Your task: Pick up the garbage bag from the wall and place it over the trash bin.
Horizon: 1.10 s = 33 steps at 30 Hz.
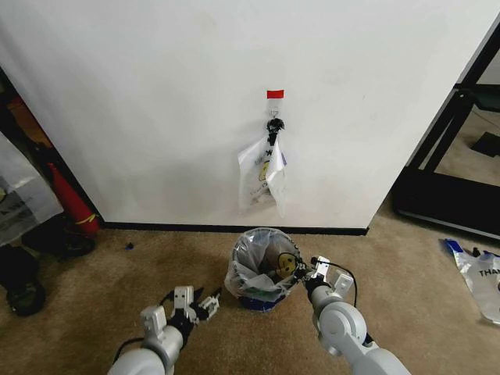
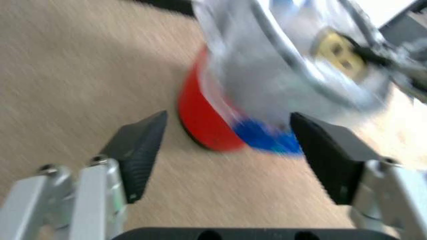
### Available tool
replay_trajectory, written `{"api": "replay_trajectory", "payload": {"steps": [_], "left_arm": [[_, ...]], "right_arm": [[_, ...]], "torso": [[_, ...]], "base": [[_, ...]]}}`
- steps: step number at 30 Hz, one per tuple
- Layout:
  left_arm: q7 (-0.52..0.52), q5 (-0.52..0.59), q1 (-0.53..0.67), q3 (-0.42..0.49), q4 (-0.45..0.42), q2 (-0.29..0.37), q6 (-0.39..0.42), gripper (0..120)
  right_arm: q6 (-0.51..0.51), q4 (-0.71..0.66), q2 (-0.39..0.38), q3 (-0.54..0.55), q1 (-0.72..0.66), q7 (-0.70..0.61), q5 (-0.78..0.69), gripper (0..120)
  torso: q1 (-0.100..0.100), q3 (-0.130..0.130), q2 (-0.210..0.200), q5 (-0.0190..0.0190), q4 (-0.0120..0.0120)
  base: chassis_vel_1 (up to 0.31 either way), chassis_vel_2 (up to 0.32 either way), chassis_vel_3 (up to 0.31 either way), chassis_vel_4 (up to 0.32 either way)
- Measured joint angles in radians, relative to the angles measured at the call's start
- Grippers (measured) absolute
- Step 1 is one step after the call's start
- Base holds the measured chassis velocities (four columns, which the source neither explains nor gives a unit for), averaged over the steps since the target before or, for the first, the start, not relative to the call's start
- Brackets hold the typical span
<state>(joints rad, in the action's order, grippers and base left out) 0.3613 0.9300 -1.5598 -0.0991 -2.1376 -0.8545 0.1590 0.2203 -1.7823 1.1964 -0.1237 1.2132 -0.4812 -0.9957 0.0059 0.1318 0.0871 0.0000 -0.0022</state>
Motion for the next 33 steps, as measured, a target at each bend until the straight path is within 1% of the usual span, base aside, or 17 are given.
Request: {"api": "replay_trajectory", "payload": {"steps": [1, 2, 5, 6, 7, 12, 14, 16, 20, 22, 26, 28, 32, 33], "left_arm": [[-0.006, 0.004, -0.015, 0.014, -0.004, -0.009, -0.001, 83], [-0.013, 0.018, -0.024, 0.030, -0.005, -0.020, -0.001, 88], [-0.022, 0.051, -0.013, 0.066, 0.008, -0.050, -0.001, 97], [-0.022, 0.051, -0.013, 0.066, 0.008, -0.050, -0.001, 97], [-0.022, 0.059, 0.006, 0.086, 0.020, -0.063, -0.001, 99], [-0.020, 0.087, 0.113, 0.144, 0.085, -0.106, 0.011, 100], [-0.020, 0.087, 0.115, 0.145, 0.087, -0.106, 0.011, 100], [-0.018, 0.091, 0.160, 0.178, 0.136, -0.121, 0.018, 100], [-0.019, 0.074, 0.180, 0.209, 0.189, -0.130, 0.018, 100], [-0.019, 0.070, 0.183, 0.214, 0.201, -0.133, 0.017, 100], [-0.019, 0.067, 0.213, 0.227, 0.255, -0.149, 0.012, 100], [-0.019, 0.069, 0.219, 0.229, 0.262, -0.149, 0.012, 100], [-0.022, 0.125, 0.247, 0.236, 0.274, -0.145, 0.009, 100], [-0.022, 0.125, 0.247, 0.236, 0.274, -0.145, 0.009, 100]], "right_arm": [[0.000, 0.001, 0.002, 0.000, 0.000, -0.002, 0.000, 1], [0.000, 0.001, 0.004, 0.000, -0.001, -0.003, 0.000, 1], [0.001, 0.003, 0.004, 0.002, -0.004, -0.006, 0.000, 1], [0.001, 0.003, 0.004, 0.002, -0.004, -0.006, 0.000, 1], [0.001, 0.003, 0.004, 0.003, -0.005, -0.006, 0.000, 1], [0.001, 0.004, 0.004, 0.006, -0.006, -0.007, 0.001, 1], [0.001, 0.004, 0.004, 0.007, -0.006, -0.007, 0.001, 1], [0.001, 0.006, 0.004, 0.008, -0.008, -0.007, 0.001, 1], [0.001, 0.009, 0.002, 0.010, -0.013, -0.007, 0.001, 1], [0.001, 0.010, 0.001, 0.010, -0.014, -0.007, 0.000, 1], [0.001, 0.014, -0.001, 0.016, -0.020, -0.007, -0.002, 1], [0.001, 0.014, -0.001, 0.017, -0.021, -0.006, -0.002, 1], [0.001, 0.019, -0.002, 0.024, -0.027, -0.005, -0.003, 1], [0.001, 0.019, -0.002, 0.024, -0.027, -0.005, -0.003, 1]], "torso": [[0.000, 0.000, 0.000, -0.0002, 0.0000], [0.000, 0.000, 0.000, -0.0001, 0.0000], [0.000, 0.000, 0.000, -0.0001, 0.0000], [0.000, 0.000, 0.000, -0.0001, 0.0000], [0.000, 0.000, 0.000, -0.0001, 0.0000], [0.000, 0.000, 0.000, -0.0001, -0.0003], [0.000, 0.000, 0.000, -0.0001, -0.0003], [0.000, 0.000, 0.000, -0.0001, -0.0003], [0.000, 0.000, 0.000, 0.0000, 0.0000], [0.000, 0.000, 0.000, 0.0000, -0.0001], [0.000, 0.000, 0.000, -0.0001, -0.0001], [0.000, 0.000, 0.000, -0.0001, -0.0001], [0.000, 0.000, 0.000, -0.0001, -0.0001], [0.000, 0.000, 0.000, -0.0001, -0.0001]], "base": [[0.000, 0.000, 0.000, 0.000], [0.000, 0.000, 0.000, 0.000], [0.000, 0.000, 0.000, 0.000], [0.000, 0.000, 0.000, 0.000], [0.000, 0.000, 0.000, 0.000], [0.000, 0.000, 0.000, 0.000], [0.000, 0.000, 0.000, 0.000], [0.000, 0.000, 0.000, 0.000], [0.000, 0.000, 0.000, 0.000], [0.000, 0.000, 0.000, 0.000], [0.000, 0.000, 0.000, 0.000], [0.000, 0.000, 0.000, 0.000], [0.000, 0.000, 0.000, 0.000], [0.000, 0.000, 0.000, 0.000]]}}
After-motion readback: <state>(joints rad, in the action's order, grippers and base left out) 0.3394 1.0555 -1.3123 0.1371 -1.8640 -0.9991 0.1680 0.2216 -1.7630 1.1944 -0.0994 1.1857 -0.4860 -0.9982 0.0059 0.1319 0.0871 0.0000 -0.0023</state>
